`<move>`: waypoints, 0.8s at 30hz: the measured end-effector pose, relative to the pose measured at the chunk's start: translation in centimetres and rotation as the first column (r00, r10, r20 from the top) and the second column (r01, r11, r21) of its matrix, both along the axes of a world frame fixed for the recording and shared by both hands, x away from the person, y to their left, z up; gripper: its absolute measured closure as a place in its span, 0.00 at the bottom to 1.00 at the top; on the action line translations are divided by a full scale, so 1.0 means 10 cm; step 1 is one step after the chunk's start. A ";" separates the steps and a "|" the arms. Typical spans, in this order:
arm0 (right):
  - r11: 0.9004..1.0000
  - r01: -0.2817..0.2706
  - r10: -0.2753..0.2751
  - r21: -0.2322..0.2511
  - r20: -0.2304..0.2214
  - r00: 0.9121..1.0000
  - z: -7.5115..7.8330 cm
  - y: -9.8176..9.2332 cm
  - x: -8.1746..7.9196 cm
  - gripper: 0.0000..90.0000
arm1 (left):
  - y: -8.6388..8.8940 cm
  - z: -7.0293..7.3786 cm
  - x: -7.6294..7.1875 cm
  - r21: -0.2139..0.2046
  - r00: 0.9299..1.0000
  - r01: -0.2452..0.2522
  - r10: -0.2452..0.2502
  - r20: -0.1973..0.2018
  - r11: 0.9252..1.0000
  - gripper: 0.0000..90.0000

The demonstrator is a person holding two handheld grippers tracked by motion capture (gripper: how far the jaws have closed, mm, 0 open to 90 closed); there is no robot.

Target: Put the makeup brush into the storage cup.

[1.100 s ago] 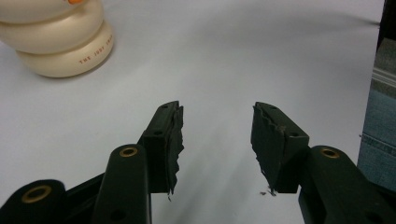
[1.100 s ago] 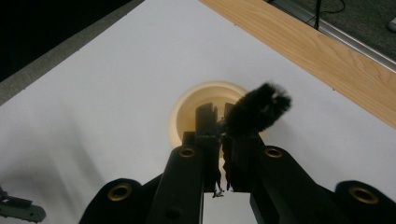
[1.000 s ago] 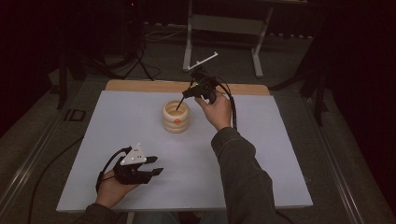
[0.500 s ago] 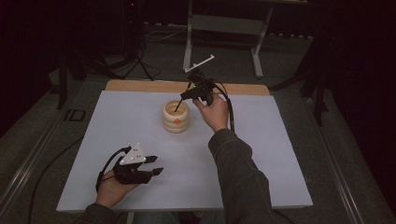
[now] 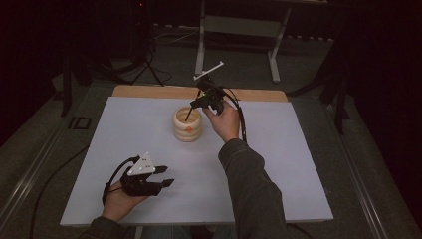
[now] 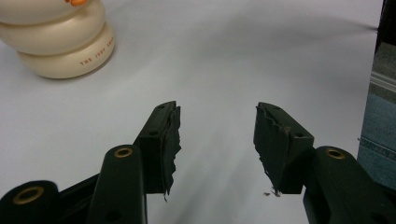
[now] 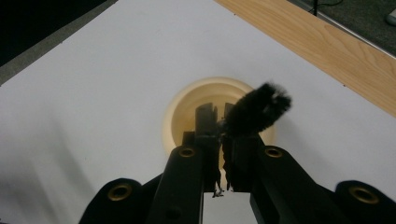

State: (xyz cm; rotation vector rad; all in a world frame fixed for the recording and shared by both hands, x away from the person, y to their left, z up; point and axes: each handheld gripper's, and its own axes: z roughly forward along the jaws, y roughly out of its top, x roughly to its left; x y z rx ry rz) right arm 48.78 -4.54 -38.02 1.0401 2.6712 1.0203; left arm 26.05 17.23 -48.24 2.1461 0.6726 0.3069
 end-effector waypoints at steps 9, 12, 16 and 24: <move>1.000 0.006 -0.006 -0.002 -0.011 1.000 -0.10 0.03 0.01 0.95 | 0.01 0.00 0.00 -0.002 1.000 -0.001 0.001 0.002 1.000 0.56; 1.000 0.011 -0.011 -0.002 -0.016 1.000 -0.16 0.03 0.02 0.95 | 0.01 0.00 0.00 -0.002 1.000 -0.002 0.002 0.002 1.000 0.56; 1.000 0.014 -0.014 0.000 -0.027 1.000 -0.21 0.03 0.02 0.94 | 0.01 0.00 0.01 -0.003 1.000 -0.003 0.003 -0.001 1.000 0.55; 1.000 0.020 -0.020 -0.003 -0.030 0.999 -0.30 0.04 0.01 0.94 | 0.01 0.00 0.01 -0.005 1.000 -0.009 0.009 0.000 1.000 0.53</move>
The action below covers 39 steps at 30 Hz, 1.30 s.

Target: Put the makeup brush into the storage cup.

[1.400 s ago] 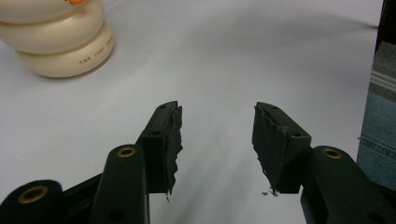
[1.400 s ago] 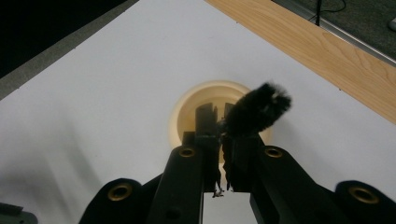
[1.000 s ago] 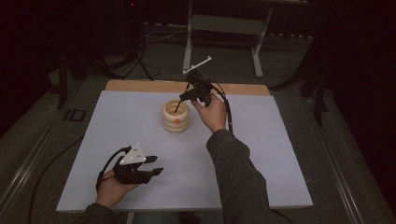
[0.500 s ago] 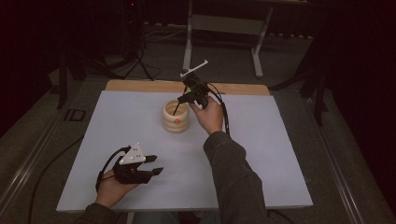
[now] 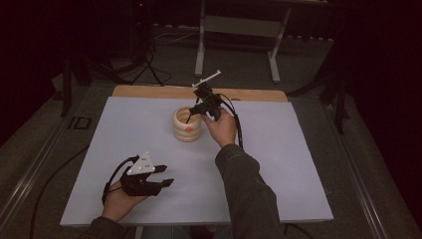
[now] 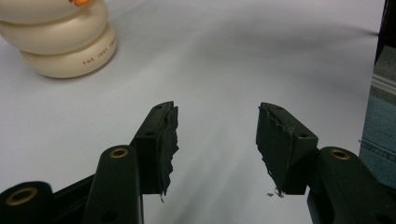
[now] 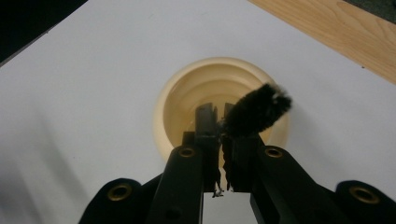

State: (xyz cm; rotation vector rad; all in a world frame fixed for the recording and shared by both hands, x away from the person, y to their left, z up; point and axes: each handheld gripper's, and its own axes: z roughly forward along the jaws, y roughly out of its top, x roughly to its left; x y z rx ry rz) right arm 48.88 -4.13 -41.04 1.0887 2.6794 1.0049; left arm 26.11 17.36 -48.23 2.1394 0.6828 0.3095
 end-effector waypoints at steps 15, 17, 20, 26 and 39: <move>1.000 0.001 -0.001 -0.012 -0.016 1.000 -0.13 0.02 -0.02 0.94 | -0.01 0.00 0.00 -0.003 1.000 -0.003 0.003 -0.004 1.000 0.52; 1.000 -0.004 0.004 -0.016 -0.015 1.000 -0.15 0.02 -0.02 0.94 | 0.00 0.00 0.00 -0.003 1.000 -0.003 0.003 -0.003 1.000 0.52; 1.000 -0.003 0.003 -0.020 -0.012 1.000 -0.16 0.02 -0.02 0.94 | 0.00 0.00 0.00 -0.002 1.000 -0.003 0.003 -0.003 1.000 0.52; 1.000 0.013 -0.013 -0.017 -0.005 1.000 -0.19 -0.03 -0.04 0.90 | 0.00 0.00 0.01 -0.003 1.000 -0.003 0.003 -0.003 1.000 0.52; 0.999 0.035 -0.035 0.039 0.006 0.999 -0.16 -0.18 -0.07 0.68 | -0.01 0.00 0.02 -0.002 1.000 -0.007 0.007 -0.002 1.000 0.51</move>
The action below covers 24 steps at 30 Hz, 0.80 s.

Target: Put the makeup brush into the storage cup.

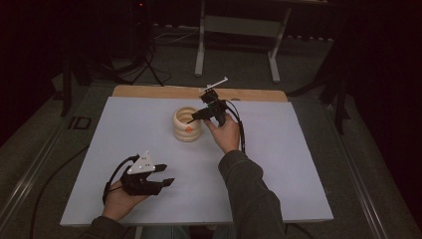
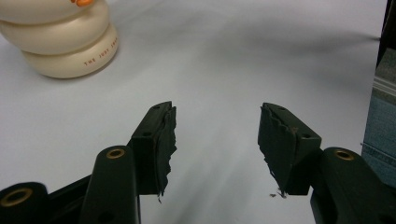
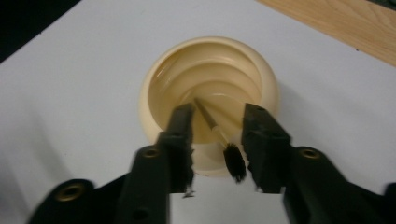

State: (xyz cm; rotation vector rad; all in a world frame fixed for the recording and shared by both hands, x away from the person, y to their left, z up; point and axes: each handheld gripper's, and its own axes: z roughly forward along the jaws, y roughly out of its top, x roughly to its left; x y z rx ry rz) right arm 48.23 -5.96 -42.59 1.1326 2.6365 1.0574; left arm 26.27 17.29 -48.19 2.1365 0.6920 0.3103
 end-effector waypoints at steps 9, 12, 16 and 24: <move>0.999 0.005 -0.005 0.046 0.005 1.000 0.01 -0.19 -0.06 0.55 | 0.00 -0.01 0.01 0.001 1.000 -0.005 0.005 -0.005 1.000 0.50; 0.998 0.007 -0.007 0.066 0.008 1.000 0.01 -0.26 -0.10 0.52 | 0.00 -0.01 0.02 0.006 1.000 -0.008 0.008 -0.004 1.000 0.49; 0.997 -0.001 0.000 0.081 0.022 1.000 0.01 -0.36 -0.14 0.49 | 0.01 -0.01 0.02 0.002 1.000 -0.015 0.015 -0.007 1.000 0.48; 0.997 -0.011 0.007 0.073 0.067 0.998 -0.02 -0.50 -0.26 0.44 | 0.04 -0.01 0.00 0.009 1.000 -0.022 0.022 -0.004 1.000 0.47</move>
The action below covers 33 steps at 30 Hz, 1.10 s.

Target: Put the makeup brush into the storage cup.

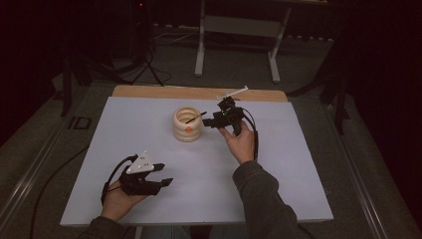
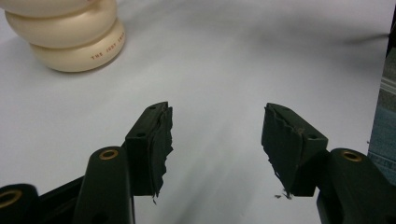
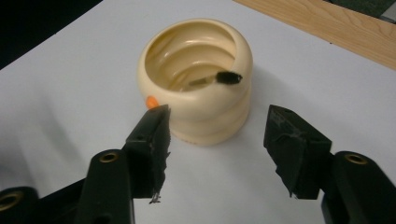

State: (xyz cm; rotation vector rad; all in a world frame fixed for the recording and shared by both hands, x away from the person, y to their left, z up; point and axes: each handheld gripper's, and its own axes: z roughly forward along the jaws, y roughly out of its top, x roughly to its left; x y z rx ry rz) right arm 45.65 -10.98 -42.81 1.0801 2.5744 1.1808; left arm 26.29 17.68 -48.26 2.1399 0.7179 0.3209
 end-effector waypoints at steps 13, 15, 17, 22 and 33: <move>0.999 0.005 -0.006 0.035 0.015 1.000 0.01 -0.27 -0.17 0.39 | 0.02 0.00 0.00 0.001 1.000 -0.027 0.027 -0.008 1.000 0.42; 0.999 0.011 -0.012 0.036 0.020 1.000 0.00 -0.33 -0.19 0.38 | 0.02 0.00 0.00 -0.002 0.999 -0.031 0.031 -0.009 1.000 0.41; 0.999 0.021 -0.022 0.043 0.022 1.000 0.00 -0.38 -0.21 0.38 | 0.03 0.01 0.00 -0.003 0.999 -0.032 0.032 -0.005 0.999 0.41; 0.998 0.032 -0.033 0.050 0.029 0.999 -0.01 -0.48 -0.27 0.37 | 0.03 0.02 0.00 -0.010 0.999 -0.037 0.037 -0.009 0.999 0.39; 0.998 0.048 -0.049 0.037 0.038 0.998 -0.05 -0.65 -0.37 0.33 | 0.05 0.01 0.01 -0.012 0.999 -0.048 0.048 -0.016 0.999 0.38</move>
